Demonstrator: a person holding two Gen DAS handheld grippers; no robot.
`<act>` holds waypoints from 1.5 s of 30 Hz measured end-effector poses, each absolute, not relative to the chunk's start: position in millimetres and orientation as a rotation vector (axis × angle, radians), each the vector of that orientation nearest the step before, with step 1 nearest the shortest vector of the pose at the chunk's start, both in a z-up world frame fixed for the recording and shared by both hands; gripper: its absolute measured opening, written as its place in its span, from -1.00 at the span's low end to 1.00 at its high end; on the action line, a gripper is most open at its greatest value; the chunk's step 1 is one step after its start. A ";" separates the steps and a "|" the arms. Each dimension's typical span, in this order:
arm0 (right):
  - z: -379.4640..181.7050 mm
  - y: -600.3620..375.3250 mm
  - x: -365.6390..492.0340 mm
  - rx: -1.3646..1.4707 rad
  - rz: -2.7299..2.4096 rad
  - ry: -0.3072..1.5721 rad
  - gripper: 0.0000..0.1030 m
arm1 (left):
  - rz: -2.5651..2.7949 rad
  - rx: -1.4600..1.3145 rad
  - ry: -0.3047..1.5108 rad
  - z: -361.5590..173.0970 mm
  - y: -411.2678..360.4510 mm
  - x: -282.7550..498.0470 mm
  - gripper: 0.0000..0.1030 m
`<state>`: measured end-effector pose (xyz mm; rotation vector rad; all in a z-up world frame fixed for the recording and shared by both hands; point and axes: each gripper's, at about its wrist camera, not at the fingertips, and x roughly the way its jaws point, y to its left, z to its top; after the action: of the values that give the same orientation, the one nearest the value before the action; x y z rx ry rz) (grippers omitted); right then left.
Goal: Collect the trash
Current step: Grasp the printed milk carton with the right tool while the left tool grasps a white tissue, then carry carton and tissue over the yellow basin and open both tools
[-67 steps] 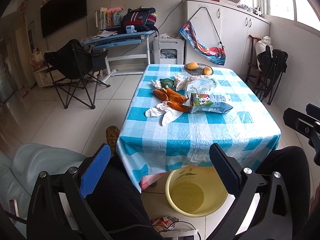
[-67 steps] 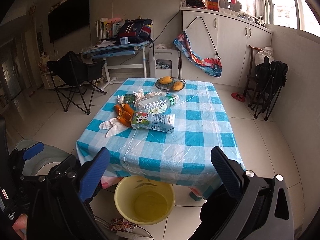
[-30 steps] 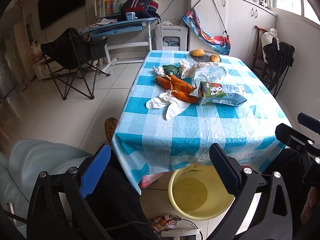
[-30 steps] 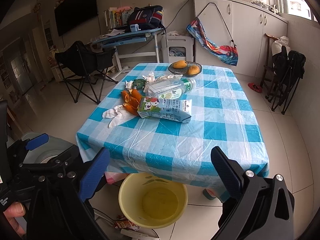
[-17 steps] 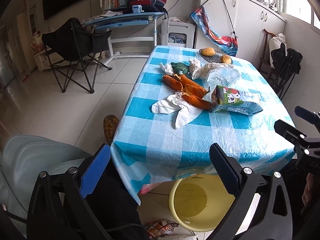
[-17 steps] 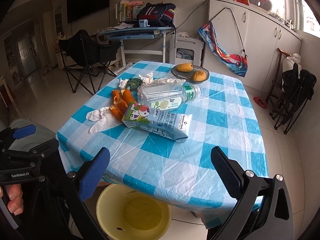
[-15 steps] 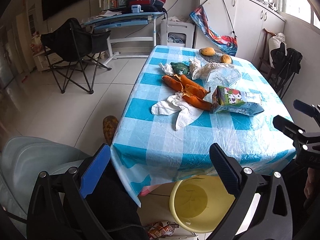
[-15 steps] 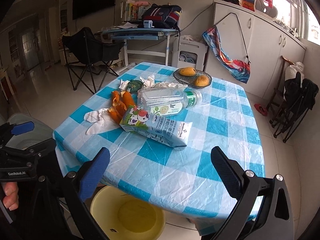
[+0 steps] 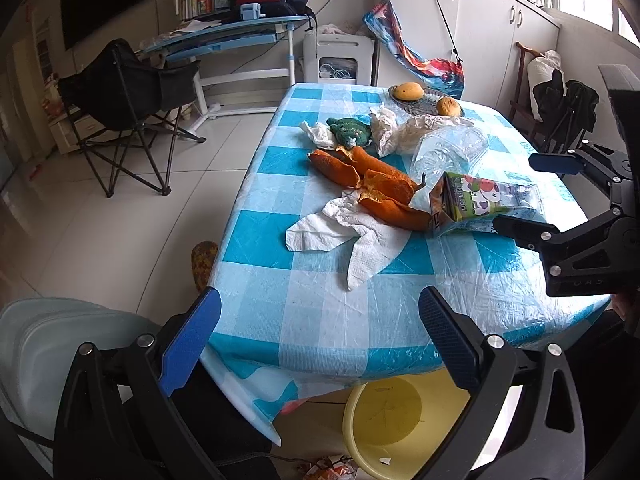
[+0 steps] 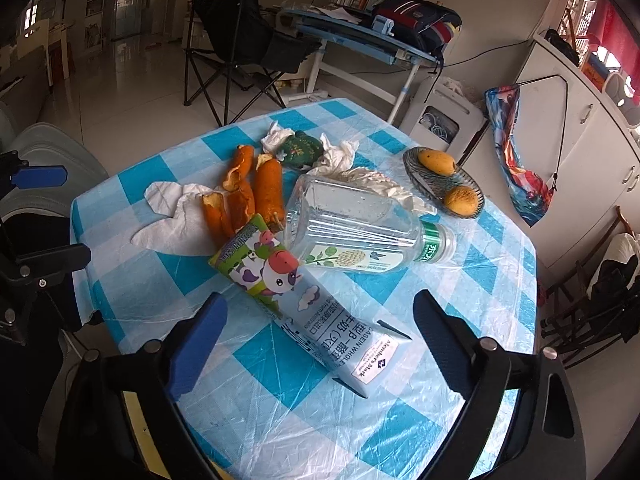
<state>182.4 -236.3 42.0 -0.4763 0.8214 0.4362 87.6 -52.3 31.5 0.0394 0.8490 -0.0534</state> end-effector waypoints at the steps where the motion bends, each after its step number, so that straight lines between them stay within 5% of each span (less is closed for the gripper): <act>1: 39.3 -236.8 184.7 -0.478 0.439 0.829 0.55 | -0.053 0.044 0.851 30.1 -53.2 89.5 0.86; 8: 28.1 -241.1 188.9 -0.459 0.462 0.855 0.35 | -0.058 0.061 0.868 21.4 -57.8 100.0 0.86; 12: 25.3 -239.9 183.3 -0.461 0.487 0.878 -0.15 | -0.072 0.084 0.867 17.1 -63.8 108.8 0.86; 17: 30.2 -264.0 180.6 -0.297 0.498 0.911 -0.45 | -0.100 0.159 0.865 4.9 -76.1 131.7 0.85; 24: 31.0 -327.9 176.8 0.207 0.507 0.932 -0.46 | -0.144 0.187 0.875 -4.7 -89.9 165.7 0.85; 29: 28.0 -344.8 167.4 0.473 0.573 0.922 -0.46 | -0.164 0.154 0.873 -6.5 -93.3 175.0 0.22; 31: 29.1 -343.3 160.9 0.533 0.605 0.912 -0.46 | -0.182 0.131 0.882 -4.8 -93.0 174.3 -0.33; 34: 34.6 -334.2 148.6 0.554 0.633 0.902 -0.46 | -0.212 0.125 0.905 -1.5 -93.9 168.8 -0.85; 45: 45.4 -323.9 97.4 0.552 0.664 0.905 -0.45 | -0.336 -0.008 0.890 43.8 -81.0 117.5 -0.95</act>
<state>97.4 -323.9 45.4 0.5520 0.9052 0.6638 117.5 -81.0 43.8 -0.0084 0.8897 -0.3358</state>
